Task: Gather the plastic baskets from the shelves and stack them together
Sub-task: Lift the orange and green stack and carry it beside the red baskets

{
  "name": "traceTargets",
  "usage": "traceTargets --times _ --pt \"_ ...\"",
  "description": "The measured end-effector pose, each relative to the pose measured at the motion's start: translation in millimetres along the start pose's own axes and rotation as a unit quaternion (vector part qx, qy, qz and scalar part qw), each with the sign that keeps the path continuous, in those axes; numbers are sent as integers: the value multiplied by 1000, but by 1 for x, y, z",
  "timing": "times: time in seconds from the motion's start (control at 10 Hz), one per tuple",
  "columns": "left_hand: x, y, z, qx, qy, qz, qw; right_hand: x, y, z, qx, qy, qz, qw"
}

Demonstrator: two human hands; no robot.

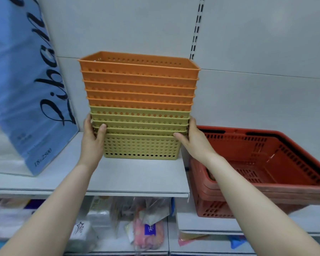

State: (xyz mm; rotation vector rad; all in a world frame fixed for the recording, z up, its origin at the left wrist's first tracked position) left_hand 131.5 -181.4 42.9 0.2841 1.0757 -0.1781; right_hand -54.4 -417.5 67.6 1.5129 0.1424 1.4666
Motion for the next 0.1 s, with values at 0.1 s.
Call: traceTargets --times 0.1 --pt "-3 6 -25 -33 24 -6 999 2 42 0 21 13 -108 994"
Point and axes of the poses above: each hand's wrist, its own z-axis towards the middle knuckle, its own y-axis out of the back of the hand, x = y × z, the point moved 3 cm from there along z, towards the middle knuckle, and after that the axes turned 2 degrees about -y, right-handed, at the moved point
